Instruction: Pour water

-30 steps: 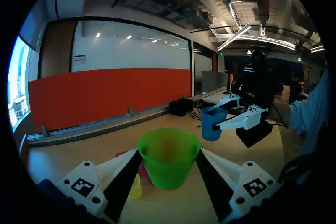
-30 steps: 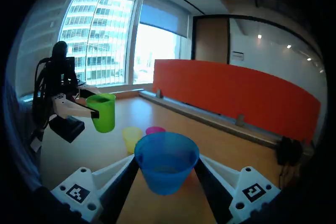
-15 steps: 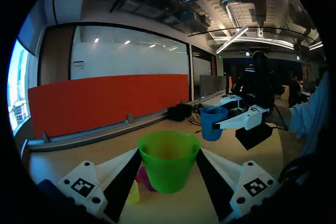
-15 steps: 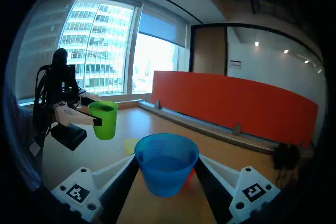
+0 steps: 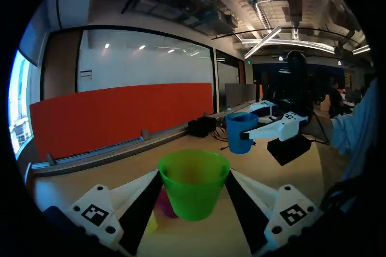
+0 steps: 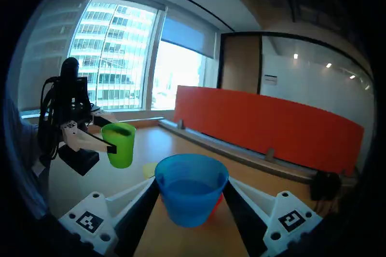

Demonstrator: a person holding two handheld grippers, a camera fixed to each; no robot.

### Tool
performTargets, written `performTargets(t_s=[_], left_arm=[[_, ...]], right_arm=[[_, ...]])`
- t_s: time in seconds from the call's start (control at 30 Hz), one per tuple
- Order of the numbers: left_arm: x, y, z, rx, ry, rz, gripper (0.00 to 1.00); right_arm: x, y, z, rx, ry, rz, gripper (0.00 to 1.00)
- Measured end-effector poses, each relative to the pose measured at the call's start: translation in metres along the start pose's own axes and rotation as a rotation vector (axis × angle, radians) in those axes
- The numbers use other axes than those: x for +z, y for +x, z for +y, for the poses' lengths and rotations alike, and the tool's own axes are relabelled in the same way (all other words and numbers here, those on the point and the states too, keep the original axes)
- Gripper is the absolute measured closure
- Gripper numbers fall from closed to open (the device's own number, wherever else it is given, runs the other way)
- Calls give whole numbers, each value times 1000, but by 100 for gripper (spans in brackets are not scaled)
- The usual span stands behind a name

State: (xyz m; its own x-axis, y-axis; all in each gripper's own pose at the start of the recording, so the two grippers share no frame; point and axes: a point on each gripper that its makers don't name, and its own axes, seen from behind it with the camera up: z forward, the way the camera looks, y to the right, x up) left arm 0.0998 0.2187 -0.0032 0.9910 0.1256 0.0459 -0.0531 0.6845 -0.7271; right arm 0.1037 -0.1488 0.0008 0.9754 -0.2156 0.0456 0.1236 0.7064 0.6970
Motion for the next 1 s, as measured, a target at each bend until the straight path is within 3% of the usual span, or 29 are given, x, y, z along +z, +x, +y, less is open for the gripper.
performTargets(t_s=[0.47, 1.0], left_arm=[[5, -3, 9, -7, -22, 1, 13], [11, -6, 24, 6, -56, -12, 14]], right_arm=[[1, 25, 0, -97, 17, 19, 10], [12, 67, 4, -261, 26, 58, 10]])
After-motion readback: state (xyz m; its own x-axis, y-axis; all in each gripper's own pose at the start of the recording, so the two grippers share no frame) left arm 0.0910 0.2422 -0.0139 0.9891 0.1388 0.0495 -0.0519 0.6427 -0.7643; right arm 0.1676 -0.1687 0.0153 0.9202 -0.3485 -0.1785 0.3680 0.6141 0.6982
